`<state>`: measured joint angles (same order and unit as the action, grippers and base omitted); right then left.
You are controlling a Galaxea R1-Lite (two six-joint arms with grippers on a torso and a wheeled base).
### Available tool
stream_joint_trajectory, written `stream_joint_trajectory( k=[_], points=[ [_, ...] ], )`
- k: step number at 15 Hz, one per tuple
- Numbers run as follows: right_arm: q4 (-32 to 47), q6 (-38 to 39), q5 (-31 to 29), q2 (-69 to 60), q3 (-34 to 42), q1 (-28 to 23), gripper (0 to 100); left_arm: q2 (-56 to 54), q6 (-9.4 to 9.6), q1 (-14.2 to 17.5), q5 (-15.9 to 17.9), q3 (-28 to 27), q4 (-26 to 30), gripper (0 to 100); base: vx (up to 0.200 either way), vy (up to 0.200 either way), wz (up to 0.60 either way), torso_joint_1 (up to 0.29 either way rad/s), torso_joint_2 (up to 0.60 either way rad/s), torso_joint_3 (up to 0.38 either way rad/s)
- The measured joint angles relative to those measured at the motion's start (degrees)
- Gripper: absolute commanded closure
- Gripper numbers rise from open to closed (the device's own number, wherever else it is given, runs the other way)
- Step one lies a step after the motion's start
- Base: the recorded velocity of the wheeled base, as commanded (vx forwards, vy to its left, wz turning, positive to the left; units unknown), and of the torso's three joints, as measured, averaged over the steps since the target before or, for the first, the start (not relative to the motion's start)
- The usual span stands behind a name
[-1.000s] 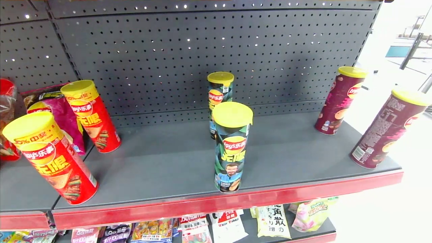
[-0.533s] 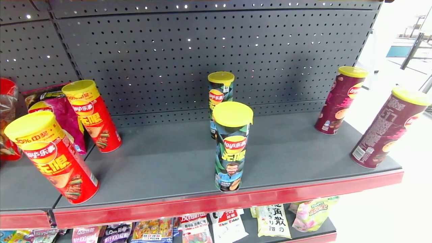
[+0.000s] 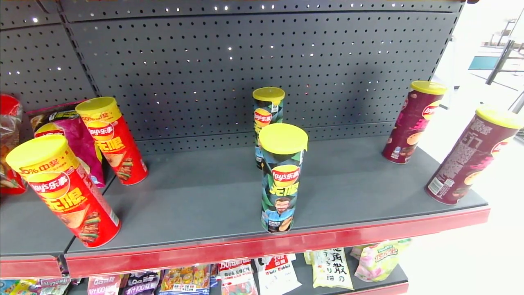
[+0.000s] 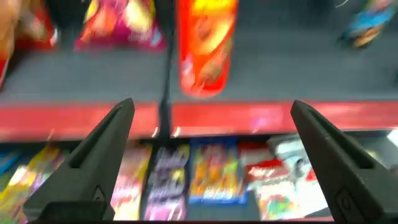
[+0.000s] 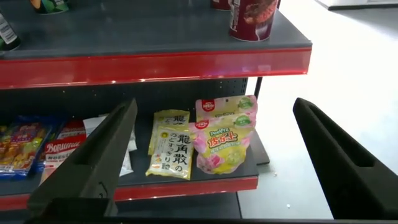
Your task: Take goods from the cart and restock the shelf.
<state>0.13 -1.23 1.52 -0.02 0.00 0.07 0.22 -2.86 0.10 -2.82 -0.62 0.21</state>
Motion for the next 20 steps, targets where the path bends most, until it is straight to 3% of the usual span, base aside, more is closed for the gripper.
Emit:
stream_joint_trajectory(
  k=[2,5,8,14,18,20],
  points=[
    [-0.02,-1.23,0.77,0.13,-0.68,-0.05,0,-0.09,0.00,-0.02,-0.11,0.44,-0.10,0,0.000,0.000,0.00,0.000,0.00,0.000],
    [-0.23,-0.13,3.29,6.22,-8.90,1.07,0,-0.12,0.95,-0.02,0.09,0.57,-0.11,0,0.000,0.000,0.00,0.000,0.00,0.000],
    [-0.40,-0.95,7.29,19.40,-18.02,5.05,0,-0.12,2.71,-0.02,0.77,0.62,-0.11,0,0.000,0.000,0.00,0.000,0.00,0.000],
    [-7.77,-3.67,8.08,50.05,-27.12,8.79,0,-0.15,2.82,-0.02,0.85,0.62,-0.11,0,0.000,0.000,0.00,0.000,0.00,0.000],
    [-9.70,-3.77,8.19,67.00,-33.88,16.96,0,-0.17,2.82,-0.02,0.85,0.62,-0.11,0,0.000,0.000,0.00,0.000,0.00,0.000],
    [-9.79,-3.72,8.18,72.38,-36.30,18.55,0,-0.17,2.82,-0.02,0.85,0.62,-0.11,0,0.000,0.000,0.00,0.000,0.00,0.000]
  ],
)
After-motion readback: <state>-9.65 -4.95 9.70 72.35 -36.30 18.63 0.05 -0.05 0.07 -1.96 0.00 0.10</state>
